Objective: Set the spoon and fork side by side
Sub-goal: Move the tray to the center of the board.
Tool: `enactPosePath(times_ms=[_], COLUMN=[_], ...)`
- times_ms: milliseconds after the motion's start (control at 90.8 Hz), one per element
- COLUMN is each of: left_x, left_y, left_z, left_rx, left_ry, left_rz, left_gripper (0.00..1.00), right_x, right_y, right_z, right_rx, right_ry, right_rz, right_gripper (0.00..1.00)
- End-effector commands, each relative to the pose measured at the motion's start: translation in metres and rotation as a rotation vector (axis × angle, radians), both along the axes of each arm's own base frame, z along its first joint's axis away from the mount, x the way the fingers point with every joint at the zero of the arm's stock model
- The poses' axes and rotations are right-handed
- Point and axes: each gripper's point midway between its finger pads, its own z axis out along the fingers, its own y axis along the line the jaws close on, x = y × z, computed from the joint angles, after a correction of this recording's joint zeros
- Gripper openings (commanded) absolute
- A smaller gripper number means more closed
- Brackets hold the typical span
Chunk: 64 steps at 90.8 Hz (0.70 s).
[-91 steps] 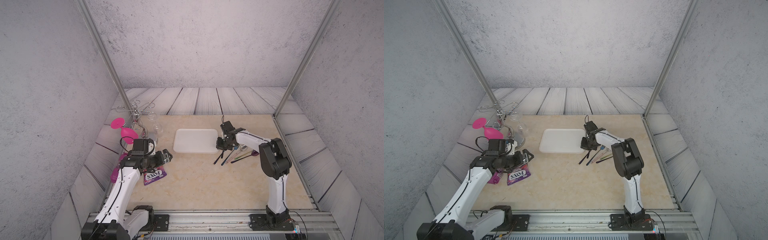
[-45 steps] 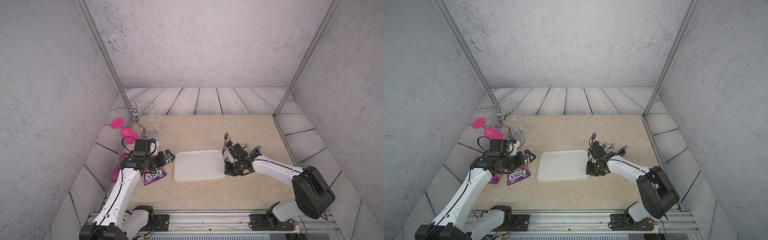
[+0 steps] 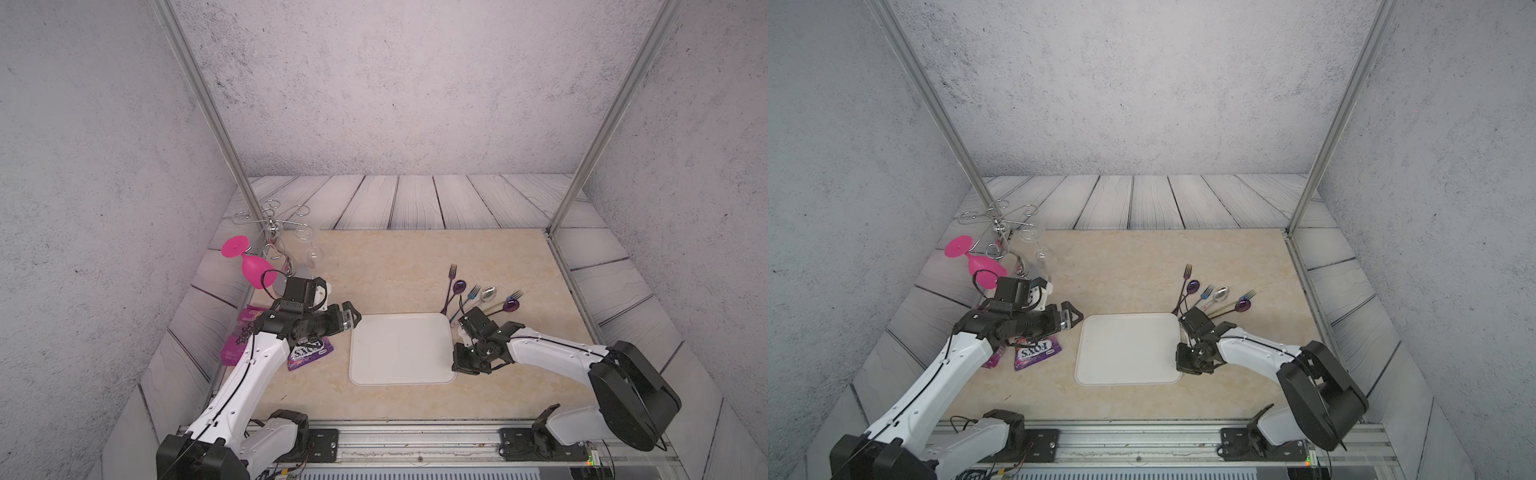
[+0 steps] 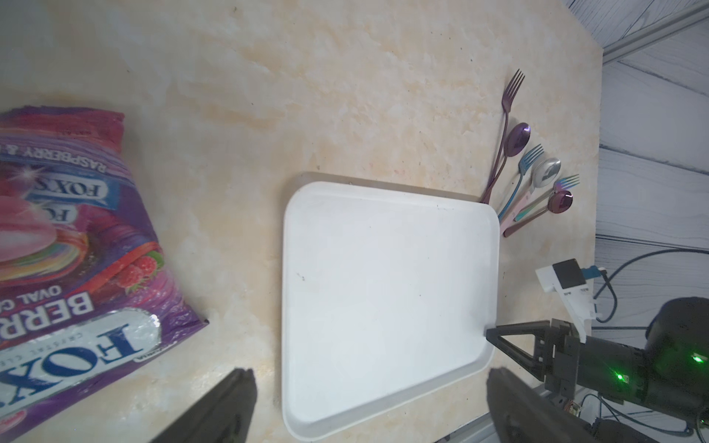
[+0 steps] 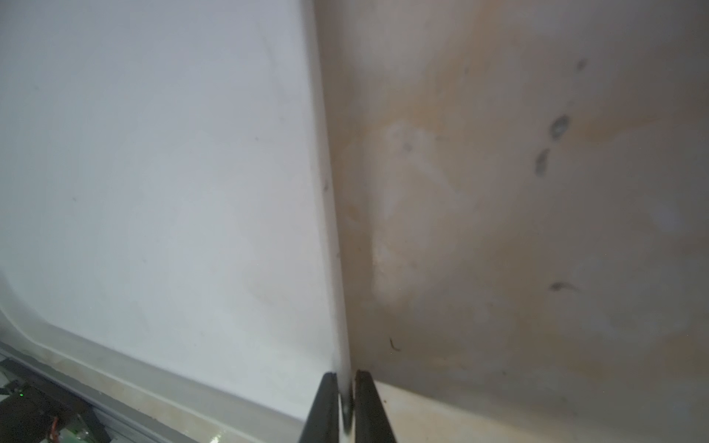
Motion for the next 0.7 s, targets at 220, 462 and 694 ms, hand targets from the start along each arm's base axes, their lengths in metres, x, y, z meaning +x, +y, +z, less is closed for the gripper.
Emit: enactPosePath(times_ms=[220, 462, 694], left_x=[0.001, 0.006, -0.002], left_y=[0.010, 0.042, 0.043], left_z=[0.007, 0.017, 0.010], left_rx=[0.065, 0.172, 0.157], left_ry=[-0.036, -0.097, -0.073], left_rz=[0.040, 0.200, 0.204], left_gripper=[0.99, 1.00, 1.00], right_x=[0.009, 0.032, 0.033], right_y=[0.007, 0.007, 0.028], right_z=[0.024, 0.021, 0.013], right_rx=[0.005, -0.065, 0.014], right_ry=[-0.059, -0.074, -0.023], right_rz=[0.032, 0.081, 0.097], right_gripper=[0.47, 0.49, 0.48])
